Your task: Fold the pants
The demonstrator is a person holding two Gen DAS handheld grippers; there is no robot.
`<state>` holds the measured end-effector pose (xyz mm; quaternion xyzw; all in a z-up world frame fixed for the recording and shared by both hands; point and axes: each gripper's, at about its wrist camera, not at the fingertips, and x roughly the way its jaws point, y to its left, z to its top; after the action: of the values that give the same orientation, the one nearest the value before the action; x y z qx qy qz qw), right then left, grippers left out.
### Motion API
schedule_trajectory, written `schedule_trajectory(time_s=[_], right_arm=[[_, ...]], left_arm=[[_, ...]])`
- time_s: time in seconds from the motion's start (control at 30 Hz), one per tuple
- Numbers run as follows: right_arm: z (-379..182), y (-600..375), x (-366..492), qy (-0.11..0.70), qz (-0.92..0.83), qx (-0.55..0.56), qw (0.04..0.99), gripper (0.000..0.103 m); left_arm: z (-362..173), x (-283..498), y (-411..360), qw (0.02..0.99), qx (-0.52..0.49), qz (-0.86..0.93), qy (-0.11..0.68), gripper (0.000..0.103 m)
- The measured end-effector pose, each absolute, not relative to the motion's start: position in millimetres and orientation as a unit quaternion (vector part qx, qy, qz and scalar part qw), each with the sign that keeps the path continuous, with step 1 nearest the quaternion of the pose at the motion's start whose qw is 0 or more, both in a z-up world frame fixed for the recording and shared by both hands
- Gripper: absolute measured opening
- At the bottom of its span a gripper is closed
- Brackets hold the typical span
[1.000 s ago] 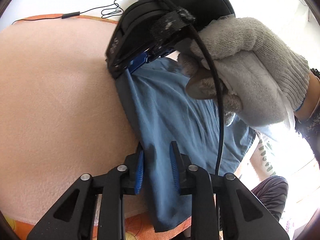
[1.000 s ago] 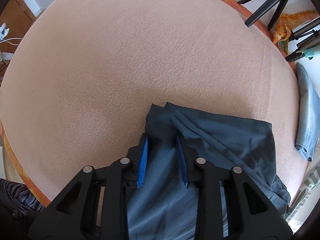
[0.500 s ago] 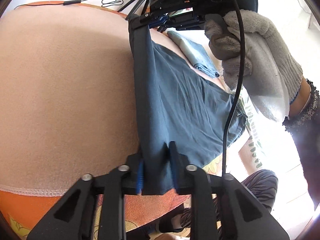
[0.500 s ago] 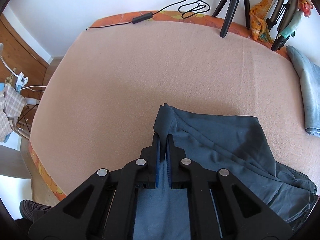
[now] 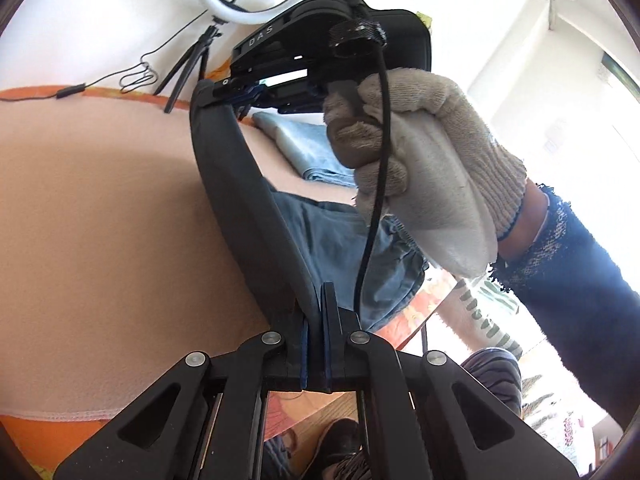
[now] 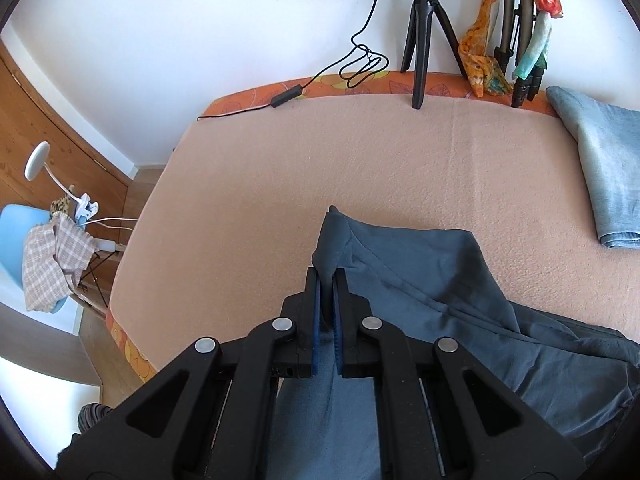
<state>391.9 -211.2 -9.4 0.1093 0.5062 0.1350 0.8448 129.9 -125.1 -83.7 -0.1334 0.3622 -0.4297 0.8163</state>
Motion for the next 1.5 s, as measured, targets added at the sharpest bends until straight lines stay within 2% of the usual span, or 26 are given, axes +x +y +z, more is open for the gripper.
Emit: schedule_trajectory(time_s=[0.37,0.73,1.27,1.5], right_arm=[[29,-305,358,0.462,0.096,0.149,0.869,0.006],[32,-410,332,0.454,0.045,0.170,0.874,0.006],[-14,-535,306,0.490,-0.019,0.161,0.856,0.006],[-41,-569,305,0.494,-0.027,0.182,0.850,0.006]], left_arm=[[-68,132,-185,0.786,-0.135,-0.490,0.351,0.003],[-64,138,-262,0.743,-0.127,-0.552,0.357,0.003],[-94,155,-389,0.688,-0.083,-0.605,0.392,0.003],[-115,157,-417,0.688,-0.059,-0.598,0.407,0.003]])
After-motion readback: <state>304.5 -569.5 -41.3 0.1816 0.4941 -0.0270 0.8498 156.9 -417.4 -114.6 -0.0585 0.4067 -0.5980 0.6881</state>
